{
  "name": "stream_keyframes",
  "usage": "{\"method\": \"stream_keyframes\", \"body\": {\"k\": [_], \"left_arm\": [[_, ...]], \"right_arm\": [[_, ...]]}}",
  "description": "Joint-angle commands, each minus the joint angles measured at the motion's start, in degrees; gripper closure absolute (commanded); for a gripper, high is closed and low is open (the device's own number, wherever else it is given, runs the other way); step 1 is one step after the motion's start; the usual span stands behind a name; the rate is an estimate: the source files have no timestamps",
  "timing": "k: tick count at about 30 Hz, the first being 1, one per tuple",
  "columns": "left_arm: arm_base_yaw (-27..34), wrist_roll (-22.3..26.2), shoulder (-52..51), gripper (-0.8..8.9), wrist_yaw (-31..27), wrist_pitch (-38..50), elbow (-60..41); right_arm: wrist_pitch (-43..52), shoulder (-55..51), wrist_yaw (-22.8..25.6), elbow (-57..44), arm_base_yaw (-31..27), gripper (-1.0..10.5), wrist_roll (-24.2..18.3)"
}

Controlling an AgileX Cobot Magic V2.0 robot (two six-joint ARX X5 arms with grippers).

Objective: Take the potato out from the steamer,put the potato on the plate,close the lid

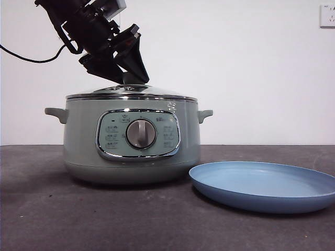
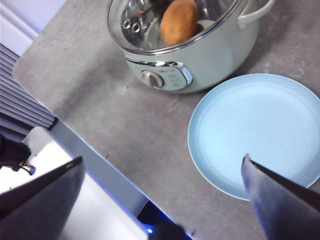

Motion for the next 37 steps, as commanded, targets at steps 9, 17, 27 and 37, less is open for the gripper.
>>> {"method": "stream_keyframes", "body": {"k": [9,17,27,37], "left_arm": [[-0.2,0.1,-0.6,8.22,-0.3,0.7,0.6],[0.3,-0.5,-4.9,8.22,-0.9,1.0,0.7],[4.1,-2.6,-17.1,8.22,-1.7,-5.0,0.7],[7.8,-2.6,-32.4,8.22,-4.8,-18.3,0.7]], "right_arm": [[0.4,0.0,0.1,0.1,0.1,3.5,-0.3],[3.9,0.2,0.0,0.1,0.1,3.5,2.3],[13.1,6.4,-0.4,0.1,1.2,3.5,7.4],[24.5,25.2,5.2,9.1,12.8,3.5,12.3]]}}
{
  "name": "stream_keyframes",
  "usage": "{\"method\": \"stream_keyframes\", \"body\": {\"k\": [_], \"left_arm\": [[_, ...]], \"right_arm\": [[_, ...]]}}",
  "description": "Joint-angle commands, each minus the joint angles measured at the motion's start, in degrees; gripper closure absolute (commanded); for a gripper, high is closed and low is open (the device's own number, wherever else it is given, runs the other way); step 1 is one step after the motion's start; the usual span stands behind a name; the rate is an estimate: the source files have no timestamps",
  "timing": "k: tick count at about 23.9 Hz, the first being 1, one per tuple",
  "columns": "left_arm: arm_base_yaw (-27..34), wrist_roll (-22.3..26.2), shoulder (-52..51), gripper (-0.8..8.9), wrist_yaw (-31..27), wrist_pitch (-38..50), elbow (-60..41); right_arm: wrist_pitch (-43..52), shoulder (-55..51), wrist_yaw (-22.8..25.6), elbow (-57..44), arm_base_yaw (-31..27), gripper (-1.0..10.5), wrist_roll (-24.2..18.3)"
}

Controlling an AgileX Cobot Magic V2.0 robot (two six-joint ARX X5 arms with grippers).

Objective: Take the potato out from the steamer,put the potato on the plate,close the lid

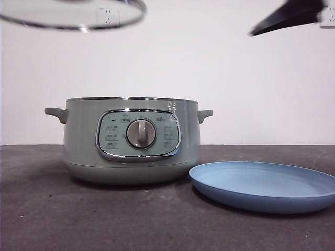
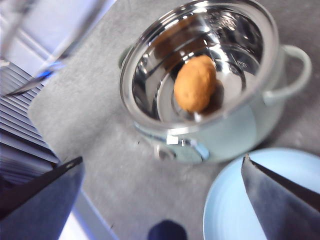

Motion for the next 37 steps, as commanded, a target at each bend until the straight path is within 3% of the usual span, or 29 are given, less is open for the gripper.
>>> {"method": "stream_keyframes", "body": {"k": [1,10,17,25,29,32,34,37], "left_arm": [[0.8,-0.4,-4.7,8.22,-1.4,-1.5,0.6],[1.3,-0.6,-14.1,8.22,-5.0,-12.2,0.6],[1.3,-0.8,-19.5,8.22,-5.5,-16.4,0.6],[1.3,-0.8,-20.5,8.22,-5.5,-18.1,0.6],[1.3,-0.8,-20.5,8.22,-5.5,-18.1,0.6],[1.3,-0.8,-20.5,8.22,-5.4,-18.1,0.6],[1.3,-0.8,-20.5,8.22,-5.4,-18.1,0.6],[1.3,-0.8,-20.5,8.22,-5.4,-18.0,0.6]], "right_arm": [[0.9,7.3,3.7,5.6,3.6,3.5,1.3],[0.6,31.1,13.7,27.6,12.5,3.5,1.0],[3.4,45.4,28.7,34.9,17.6,3.5,-1.5],[5.1,51.9,31.3,34.9,18.0,3.6,-1.0],[4.5,53.2,31.1,34.9,18.5,4.6,-1.0],[2.3,53.3,31.1,34.9,18.5,7.0,-1.0],[2.9,53.2,31.1,34.9,18.6,9.3,-1.1],[3.6,50.5,31.1,34.9,18.6,9.6,-2.1]]}}
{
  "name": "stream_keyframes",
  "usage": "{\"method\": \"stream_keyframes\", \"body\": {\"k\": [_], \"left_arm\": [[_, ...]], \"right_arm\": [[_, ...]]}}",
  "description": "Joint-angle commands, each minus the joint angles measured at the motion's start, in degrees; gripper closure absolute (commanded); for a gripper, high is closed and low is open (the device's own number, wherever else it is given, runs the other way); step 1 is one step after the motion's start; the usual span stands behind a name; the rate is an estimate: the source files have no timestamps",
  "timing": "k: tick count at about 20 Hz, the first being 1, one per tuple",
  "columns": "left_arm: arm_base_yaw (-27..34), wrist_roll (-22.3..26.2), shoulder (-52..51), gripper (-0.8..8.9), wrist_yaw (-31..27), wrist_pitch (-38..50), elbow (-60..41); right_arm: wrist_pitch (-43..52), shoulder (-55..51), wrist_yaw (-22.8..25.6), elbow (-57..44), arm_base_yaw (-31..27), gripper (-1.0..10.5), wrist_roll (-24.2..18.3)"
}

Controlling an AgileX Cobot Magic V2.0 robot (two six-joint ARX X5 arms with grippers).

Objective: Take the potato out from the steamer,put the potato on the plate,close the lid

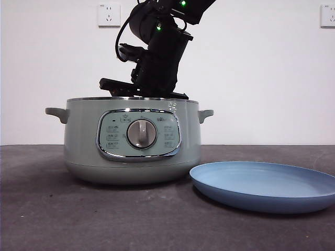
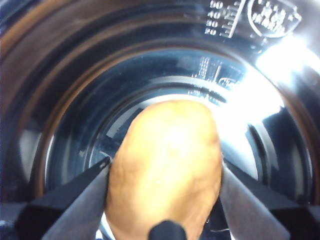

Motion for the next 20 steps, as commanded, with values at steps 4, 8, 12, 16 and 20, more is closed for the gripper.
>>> {"method": "stream_keyframes", "body": {"k": [4,8,12,16,20], "left_arm": [[0.2,-0.3,-0.4,8.22,0.5,3.1,0.6],[0.2,-0.3,0.2,8.23,0.8,4.8,0.6],[0.2,-0.3,0.8,8.23,0.8,5.0,0.6],[0.1,-0.3,1.8,8.22,3.6,5.5,0.6],[0.1,-0.3,2.7,8.22,3.6,5.6,0.6]], "right_arm": [[-6.0,-13.6,0.8,0.1,0.0,9.6,-3.0],[-20.5,-24.9,2.1,0.0,-2.0,9.6,-5.0],[-25.6,-30.0,2.1,-2.8,-5.4,9.6,-5.5],[-20.8,-35.8,1.9,-15.3,-9.1,9.6,-5.1],[-10.5,-40.1,1.5,-31.1,-11.9,9.6,-3.9]]}}
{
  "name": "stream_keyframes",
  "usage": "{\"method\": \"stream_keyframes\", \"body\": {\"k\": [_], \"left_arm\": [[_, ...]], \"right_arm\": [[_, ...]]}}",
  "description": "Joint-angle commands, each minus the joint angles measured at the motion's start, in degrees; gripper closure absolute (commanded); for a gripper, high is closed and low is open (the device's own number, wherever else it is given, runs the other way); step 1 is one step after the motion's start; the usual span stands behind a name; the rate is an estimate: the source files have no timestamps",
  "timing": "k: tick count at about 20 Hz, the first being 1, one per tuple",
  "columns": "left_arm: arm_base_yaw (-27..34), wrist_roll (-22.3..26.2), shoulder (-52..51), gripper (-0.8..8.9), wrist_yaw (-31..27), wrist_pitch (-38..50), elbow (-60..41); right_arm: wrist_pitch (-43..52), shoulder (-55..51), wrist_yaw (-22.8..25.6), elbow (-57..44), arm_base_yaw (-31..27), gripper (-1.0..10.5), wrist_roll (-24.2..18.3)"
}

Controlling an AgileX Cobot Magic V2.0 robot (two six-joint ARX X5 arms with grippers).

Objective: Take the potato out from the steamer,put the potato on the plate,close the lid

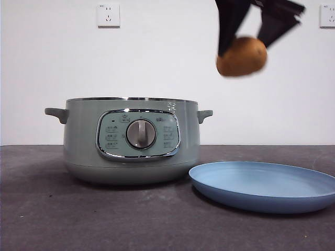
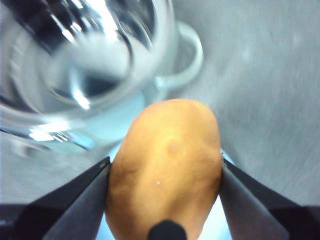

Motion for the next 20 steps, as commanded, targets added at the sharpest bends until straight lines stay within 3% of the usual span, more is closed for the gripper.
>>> {"method": "stream_keyframes", "body": {"k": [1,8,16,18,20], "left_arm": [[0.1,-0.3,-0.2,8.23,0.3,2.9,0.6],[0.1,-0.3,0.8,8.23,0.5,3.7,0.6],[-0.1,-0.2,5.7,8.22,3.6,7.8,0.6],[-0.5,0.0,7.8,8.22,4.3,9.6,0.6],[-0.9,0.0,9.8,8.22,5.0,11.5,0.6]], "right_arm": [[5.5,-0.4,-0.1,-8.3,-1.1,9.6,0.9],[26.5,-0.2,-0.1,-28.0,-2.2,9.6,3.9],[31.1,4.0,-3.0,-32.3,-2.2,9.6,5.4],[31.1,4.1,-3.0,-32.3,-2.2,9.0,5.5],[31.1,4.1,-2.9,-32.3,-2.2,6.9,5.7]]}}
